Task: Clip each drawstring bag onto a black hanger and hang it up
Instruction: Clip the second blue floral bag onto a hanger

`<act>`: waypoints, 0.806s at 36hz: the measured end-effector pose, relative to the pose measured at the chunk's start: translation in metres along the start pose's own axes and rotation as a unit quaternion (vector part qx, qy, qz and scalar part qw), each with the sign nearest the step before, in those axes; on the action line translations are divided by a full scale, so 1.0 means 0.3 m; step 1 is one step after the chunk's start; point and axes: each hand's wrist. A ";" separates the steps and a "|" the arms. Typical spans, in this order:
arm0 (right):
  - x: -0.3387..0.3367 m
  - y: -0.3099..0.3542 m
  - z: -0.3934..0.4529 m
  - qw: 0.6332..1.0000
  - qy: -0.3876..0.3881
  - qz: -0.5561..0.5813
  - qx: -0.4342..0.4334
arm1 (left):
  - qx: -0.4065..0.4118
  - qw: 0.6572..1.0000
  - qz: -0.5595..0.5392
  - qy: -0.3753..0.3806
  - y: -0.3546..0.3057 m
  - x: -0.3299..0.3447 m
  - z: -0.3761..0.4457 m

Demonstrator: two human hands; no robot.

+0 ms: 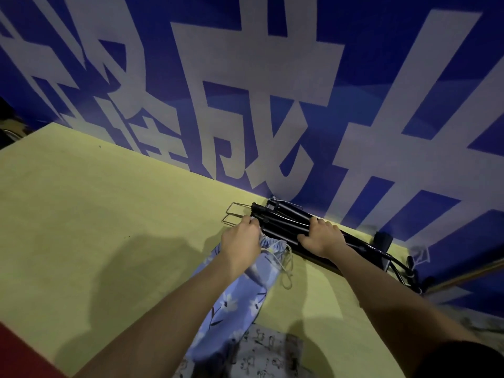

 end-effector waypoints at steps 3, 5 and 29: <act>0.015 -0.013 0.002 0.999 -0.004 -0.034 0.004 | 0.002 1.000 -0.003 -0.009 0.004 -0.002 -0.003; 0.021 -0.014 0.005 0.999 0.006 -0.048 0.007 | 0.003 1.000 -0.003 -0.013 0.002 -0.001 -0.004; -0.149 0.046 -0.263 0.973 -0.211 -0.028 -0.089 | 0.012 0.994 -0.103 -0.035 -0.014 -0.083 -0.176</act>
Point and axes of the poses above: each hand's wrist, its own z-axis towards the middle knuckle, its own x-axis out of the palm, y = z × x, and after that the axes turned 9 degrees about y, right-handed
